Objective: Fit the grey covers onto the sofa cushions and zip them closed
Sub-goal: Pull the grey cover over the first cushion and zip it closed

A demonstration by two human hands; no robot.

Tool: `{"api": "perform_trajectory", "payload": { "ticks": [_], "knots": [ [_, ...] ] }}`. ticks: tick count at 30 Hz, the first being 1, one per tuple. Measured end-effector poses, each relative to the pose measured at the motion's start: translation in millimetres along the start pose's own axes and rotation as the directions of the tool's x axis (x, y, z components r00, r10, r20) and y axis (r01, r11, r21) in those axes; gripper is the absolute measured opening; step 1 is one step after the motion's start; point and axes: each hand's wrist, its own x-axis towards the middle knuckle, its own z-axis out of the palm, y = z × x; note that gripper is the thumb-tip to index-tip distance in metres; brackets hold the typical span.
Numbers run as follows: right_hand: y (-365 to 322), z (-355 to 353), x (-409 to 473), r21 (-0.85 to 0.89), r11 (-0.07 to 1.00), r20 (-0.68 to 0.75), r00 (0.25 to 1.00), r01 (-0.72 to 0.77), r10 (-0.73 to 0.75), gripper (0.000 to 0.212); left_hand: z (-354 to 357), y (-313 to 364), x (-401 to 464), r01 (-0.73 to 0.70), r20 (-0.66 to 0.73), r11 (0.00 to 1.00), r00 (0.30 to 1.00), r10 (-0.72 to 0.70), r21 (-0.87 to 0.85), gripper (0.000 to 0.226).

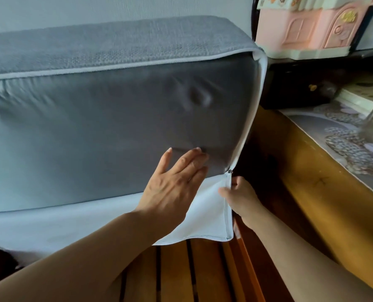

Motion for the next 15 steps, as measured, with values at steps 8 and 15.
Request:
{"api": "perform_trajectory", "payload": {
  "ticks": [8, 15],
  "knots": [
    [-1.5, -6.6, -32.1, 0.245, 0.969, 0.251, 0.966, 0.004, -0.068, 0.014, -8.3, 10.1, -0.4, 0.074, 0.027, 0.997, 0.997, -0.073, -0.022, 0.057],
    [-54.2, -46.2, -63.7, 0.397, 0.908, 0.32, 0.947, -0.135, 0.001, 0.015, -44.9, 10.8, 1.6, 0.195, 0.053, 0.965, 0.981, -0.189, -0.175, 0.045]
  ]
}}
